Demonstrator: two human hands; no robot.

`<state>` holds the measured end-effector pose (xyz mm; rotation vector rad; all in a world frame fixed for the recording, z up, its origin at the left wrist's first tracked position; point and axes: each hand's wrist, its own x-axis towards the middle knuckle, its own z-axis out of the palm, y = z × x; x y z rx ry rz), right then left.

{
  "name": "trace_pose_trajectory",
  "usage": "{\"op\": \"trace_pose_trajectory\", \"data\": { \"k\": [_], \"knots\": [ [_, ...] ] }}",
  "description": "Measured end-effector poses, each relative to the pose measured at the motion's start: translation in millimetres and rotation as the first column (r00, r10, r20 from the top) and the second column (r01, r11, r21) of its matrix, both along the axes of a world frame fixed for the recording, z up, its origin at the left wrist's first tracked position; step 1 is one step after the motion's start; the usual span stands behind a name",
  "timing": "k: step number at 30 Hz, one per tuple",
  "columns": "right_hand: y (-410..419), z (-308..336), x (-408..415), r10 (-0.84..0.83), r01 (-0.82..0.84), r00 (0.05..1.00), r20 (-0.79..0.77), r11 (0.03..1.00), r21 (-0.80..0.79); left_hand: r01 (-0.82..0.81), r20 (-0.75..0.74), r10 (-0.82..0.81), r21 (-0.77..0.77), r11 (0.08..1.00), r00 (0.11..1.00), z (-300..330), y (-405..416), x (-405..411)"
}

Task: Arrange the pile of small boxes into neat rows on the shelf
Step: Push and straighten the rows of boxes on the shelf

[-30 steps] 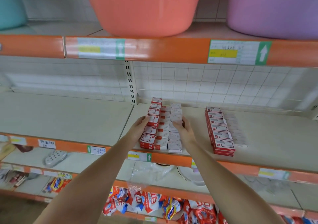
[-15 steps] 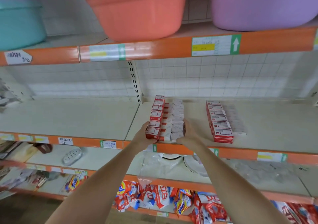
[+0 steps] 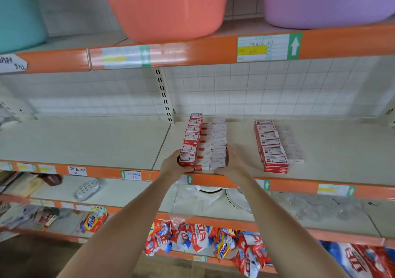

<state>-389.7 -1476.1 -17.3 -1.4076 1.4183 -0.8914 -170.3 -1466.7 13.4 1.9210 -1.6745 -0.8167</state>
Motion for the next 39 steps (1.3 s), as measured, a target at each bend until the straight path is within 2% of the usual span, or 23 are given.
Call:
{"op": "trace_pose_trajectory", "data": {
  "k": [16,19,22,25,31,35,39],
  "knots": [
    [-0.3,-5.5,0.2,-0.006,-0.002,0.992,-0.126,0.998,-0.065,-0.056,-0.045,0.056,-0.006,0.998,0.997,-2.4,-3.4,4.0],
    [-3.2,-6.1,-1.0,0.011,-0.011,0.998,-0.058,1.000,-0.003,-0.043,-0.058,0.045,0.028,0.999,0.997,-2.2,-3.4,6.9],
    [-11.0,-7.9,-0.8,0.007,-0.008,0.999,0.032,0.999,0.039,0.008,-0.157,0.011,0.118,0.993,0.987,0.6,-7.3,13.9],
    [-5.6,13.0,1.0,-0.075,0.068,0.993,0.091,0.995,0.076,0.058,-0.237,-0.015,0.177,0.982,0.971,10.9,-12.5,20.4],
    [-17.9,26.7,6.0,-0.315,0.305,0.930,0.191,0.949,0.082,0.008,-0.263,0.043,0.188,0.982,0.964,20.2,-36.6,23.4],
    [-34.8,23.1,15.8,-0.361,0.347,0.905,0.224,0.933,0.100,0.039,-0.378,0.068,0.268,0.963,0.923,25.6,-45.4,32.5],
    [-48.7,22.9,25.6,-0.378,0.361,0.900,0.218,0.925,0.117,-0.068,-0.392,0.153,0.222,0.973,0.907,21.9,-68.1,36.0]
  ]
}}
